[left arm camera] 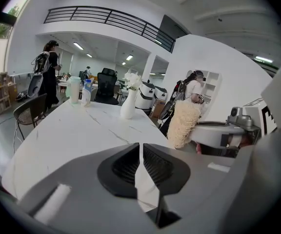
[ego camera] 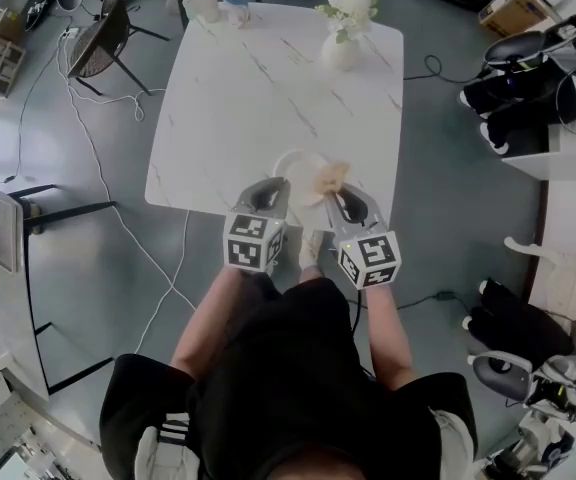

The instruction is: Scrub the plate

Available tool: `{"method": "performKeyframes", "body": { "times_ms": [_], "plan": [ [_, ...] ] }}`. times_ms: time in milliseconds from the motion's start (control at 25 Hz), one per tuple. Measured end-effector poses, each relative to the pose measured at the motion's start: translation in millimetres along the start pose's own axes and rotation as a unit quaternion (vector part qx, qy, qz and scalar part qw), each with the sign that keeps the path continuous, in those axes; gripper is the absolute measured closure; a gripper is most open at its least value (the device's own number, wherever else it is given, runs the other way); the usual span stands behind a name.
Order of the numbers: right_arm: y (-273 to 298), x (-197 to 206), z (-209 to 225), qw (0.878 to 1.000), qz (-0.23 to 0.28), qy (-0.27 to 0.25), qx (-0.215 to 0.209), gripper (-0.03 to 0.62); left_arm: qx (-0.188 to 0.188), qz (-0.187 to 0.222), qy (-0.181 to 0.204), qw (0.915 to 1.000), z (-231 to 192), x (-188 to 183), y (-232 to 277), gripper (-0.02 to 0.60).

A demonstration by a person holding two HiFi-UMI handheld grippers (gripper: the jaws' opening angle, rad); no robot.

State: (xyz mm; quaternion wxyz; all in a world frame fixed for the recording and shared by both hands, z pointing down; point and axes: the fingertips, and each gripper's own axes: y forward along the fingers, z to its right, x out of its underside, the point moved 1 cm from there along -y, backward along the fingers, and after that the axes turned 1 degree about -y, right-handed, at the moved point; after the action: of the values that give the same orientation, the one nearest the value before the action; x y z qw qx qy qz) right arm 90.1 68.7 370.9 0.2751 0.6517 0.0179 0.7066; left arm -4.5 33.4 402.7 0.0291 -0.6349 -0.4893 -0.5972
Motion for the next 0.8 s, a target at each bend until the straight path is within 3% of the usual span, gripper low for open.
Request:
{"method": "performKeyframes", "body": {
  "times_ms": [800],
  "plan": [
    [-62.1, -52.7, -15.0, 0.992, 0.087, 0.003, 0.089, 0.539, 0.051, 0.072, 0.07, 0.9937, 13.7, -60.1, -64.9, 0.575]
  ]
}}
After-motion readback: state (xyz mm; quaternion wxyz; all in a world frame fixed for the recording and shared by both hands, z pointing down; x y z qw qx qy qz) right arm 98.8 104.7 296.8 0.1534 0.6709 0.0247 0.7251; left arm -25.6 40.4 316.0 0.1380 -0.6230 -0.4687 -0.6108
